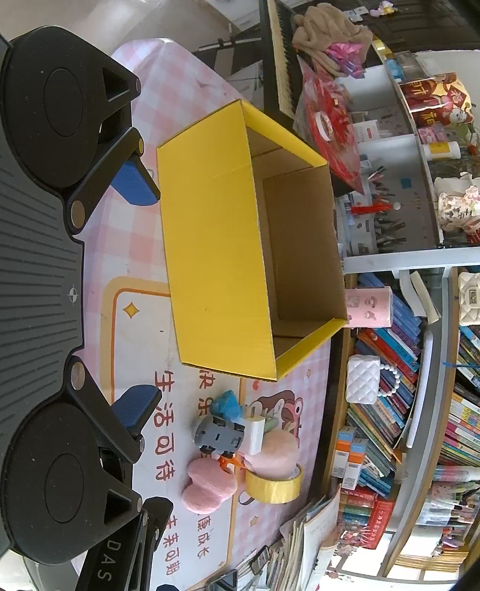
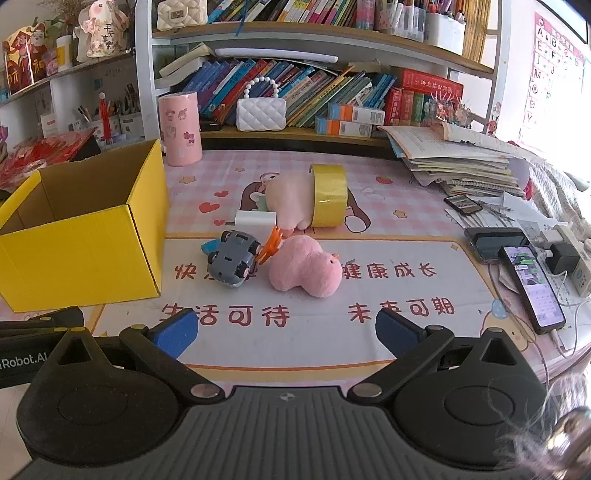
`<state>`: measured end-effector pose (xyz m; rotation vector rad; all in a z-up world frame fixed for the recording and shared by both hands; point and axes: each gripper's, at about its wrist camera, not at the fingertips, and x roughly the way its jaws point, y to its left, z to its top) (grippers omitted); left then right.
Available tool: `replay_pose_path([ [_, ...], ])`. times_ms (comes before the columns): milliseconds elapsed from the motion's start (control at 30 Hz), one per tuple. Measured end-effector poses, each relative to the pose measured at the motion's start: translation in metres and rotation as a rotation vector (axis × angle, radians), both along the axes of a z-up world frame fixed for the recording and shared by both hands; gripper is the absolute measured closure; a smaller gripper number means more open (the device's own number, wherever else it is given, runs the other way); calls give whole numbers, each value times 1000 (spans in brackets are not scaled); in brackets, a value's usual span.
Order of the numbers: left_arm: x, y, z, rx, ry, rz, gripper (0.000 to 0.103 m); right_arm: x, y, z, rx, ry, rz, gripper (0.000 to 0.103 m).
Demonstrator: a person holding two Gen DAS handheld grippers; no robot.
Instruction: Organize objects
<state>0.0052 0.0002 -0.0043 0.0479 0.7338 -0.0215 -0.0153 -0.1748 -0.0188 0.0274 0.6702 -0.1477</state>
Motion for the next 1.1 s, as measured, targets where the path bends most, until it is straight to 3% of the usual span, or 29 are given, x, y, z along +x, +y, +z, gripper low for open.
replay_pose_path([
  [333, 1, 0, 1, -5, 2, 1, 0, 0, 0, 1, 2, -2, 1, 0],
  [500, 2, 2, 1, -61, 16, -13, 0, -1, -1, 4, 6, -9, 4, 1],
  [667, 2, -3, 1, -60, 7, -21, 0, -1, -4, 4, 19, -8, 8, 2],
  [967, 14, -7, -2, -70, 20, 19, 0, 12, -15, 4, 33, 9, 48, 2],
  [1100, 23, -14, -5, -76, 29, 31, 1, 25, -21, 4, 32, 19, 86, 11],
])
